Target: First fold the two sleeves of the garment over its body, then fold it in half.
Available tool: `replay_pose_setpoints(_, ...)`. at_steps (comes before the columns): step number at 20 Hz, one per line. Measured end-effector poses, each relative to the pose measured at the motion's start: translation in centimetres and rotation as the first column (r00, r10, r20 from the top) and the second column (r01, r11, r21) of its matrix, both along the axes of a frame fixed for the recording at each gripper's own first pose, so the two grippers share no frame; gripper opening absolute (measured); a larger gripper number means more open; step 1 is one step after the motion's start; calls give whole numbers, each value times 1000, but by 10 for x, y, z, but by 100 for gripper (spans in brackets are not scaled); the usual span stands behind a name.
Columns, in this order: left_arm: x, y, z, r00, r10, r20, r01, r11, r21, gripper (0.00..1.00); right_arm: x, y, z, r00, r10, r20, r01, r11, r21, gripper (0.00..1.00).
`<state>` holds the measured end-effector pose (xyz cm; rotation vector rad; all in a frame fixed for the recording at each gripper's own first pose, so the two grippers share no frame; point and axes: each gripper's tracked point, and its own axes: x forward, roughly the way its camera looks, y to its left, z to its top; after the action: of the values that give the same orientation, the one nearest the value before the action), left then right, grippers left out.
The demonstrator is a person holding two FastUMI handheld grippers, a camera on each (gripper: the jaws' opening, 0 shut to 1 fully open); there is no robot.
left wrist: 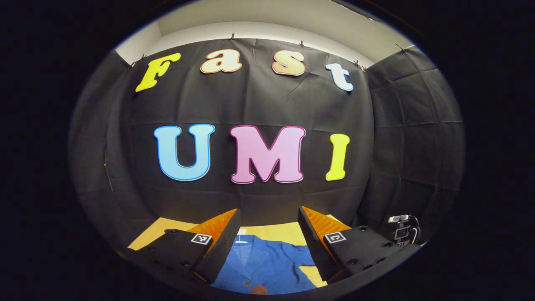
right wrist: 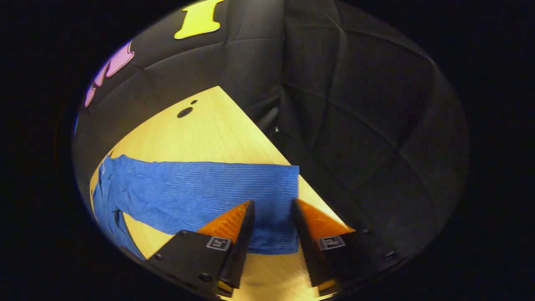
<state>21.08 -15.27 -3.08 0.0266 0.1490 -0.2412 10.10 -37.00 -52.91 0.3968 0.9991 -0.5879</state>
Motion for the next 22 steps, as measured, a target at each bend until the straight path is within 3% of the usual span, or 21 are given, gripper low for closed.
replay_pose_setpoints(2,2,14,-10,1000,15,-24,-15,1000,3,80,-4,9,3,999,-35,13,35,999,-10,27)
replay_pose_setpoints(4,4,27,-14,998,34,-44,-34,999,1,80,-6,15,4,999,-38,9,38,999,-12,26)
replay_pose_setpoints(5,5,31,-14,998,40,-46,-40,999,-2,80,-7,14,6,999,-38,2,38,999,-21,8)
replay_pose_setpoints(6,5,36,-13,998,47,-46,-47,999,-2,80,-7,15,5,999,-41,-10,41,999,-19,0)
replay_pose_setpoints(7,6,40,-15,997,53,-48,-53,999,-1,80,-7,18,5,999,-38,-20,38,999,-12,8)
replay_pose_setpoints(9,6,46,-16,997,60,-52,-60,998,1,80,-8,19,6,999,-39,-32,38,999,-11,2)
replay_pose_setpoints(12,4,52,-13,997,64,-49,-63,998,6,80,-10,22,7,999,-14,-39,14,1000,1,2)
replay_pose_setpoints(19,-5,58,-10,997,64,-36,-64,998,6,80,-17,46,29,988,150,25,-150,989,-19,2)
replay_pose_setpoints(22,-12,54,-6,998,53,-30,-53,999,-7,80,-21,45,51,989,133,67,-131,991,-35,2)
